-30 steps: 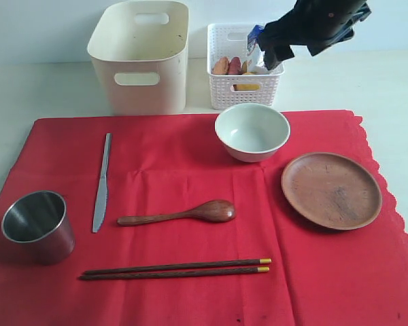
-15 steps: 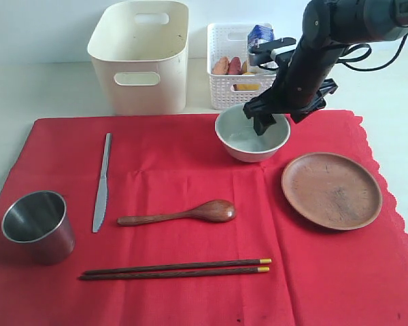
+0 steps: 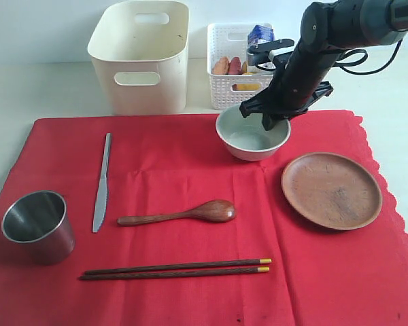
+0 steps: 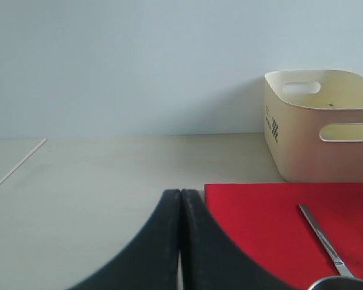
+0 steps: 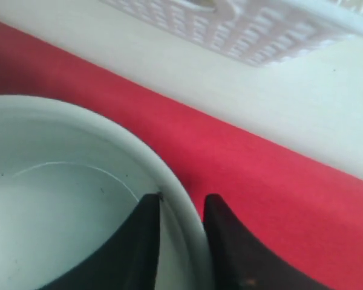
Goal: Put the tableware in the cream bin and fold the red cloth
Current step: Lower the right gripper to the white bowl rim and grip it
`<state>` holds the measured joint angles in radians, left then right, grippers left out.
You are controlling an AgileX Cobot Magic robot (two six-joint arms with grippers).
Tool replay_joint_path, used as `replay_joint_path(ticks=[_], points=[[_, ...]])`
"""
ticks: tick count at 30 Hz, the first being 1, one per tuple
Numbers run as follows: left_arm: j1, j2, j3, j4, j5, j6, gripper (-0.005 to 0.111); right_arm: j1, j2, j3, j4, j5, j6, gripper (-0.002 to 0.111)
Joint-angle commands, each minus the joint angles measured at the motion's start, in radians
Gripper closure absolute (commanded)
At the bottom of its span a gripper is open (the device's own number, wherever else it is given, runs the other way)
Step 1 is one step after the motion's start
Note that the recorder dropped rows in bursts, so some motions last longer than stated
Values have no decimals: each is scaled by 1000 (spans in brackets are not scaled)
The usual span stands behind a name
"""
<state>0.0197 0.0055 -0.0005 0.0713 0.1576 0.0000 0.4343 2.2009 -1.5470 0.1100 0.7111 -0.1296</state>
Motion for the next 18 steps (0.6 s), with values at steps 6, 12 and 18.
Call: replay_joint_path(ticks=[6, 12, 18], points=[[2, -6, 1, 2, -3, 0, 107, -3, -1, -4, 3, -38, -1, 91], [2, -6, 1, 2, -3, 0, 107, -3, -1, -4, 30, -52, -3, 91], [2, -6, 1, 2, -3, 0, 107, -3, -3, -5, 72, -47, -66, 91]])
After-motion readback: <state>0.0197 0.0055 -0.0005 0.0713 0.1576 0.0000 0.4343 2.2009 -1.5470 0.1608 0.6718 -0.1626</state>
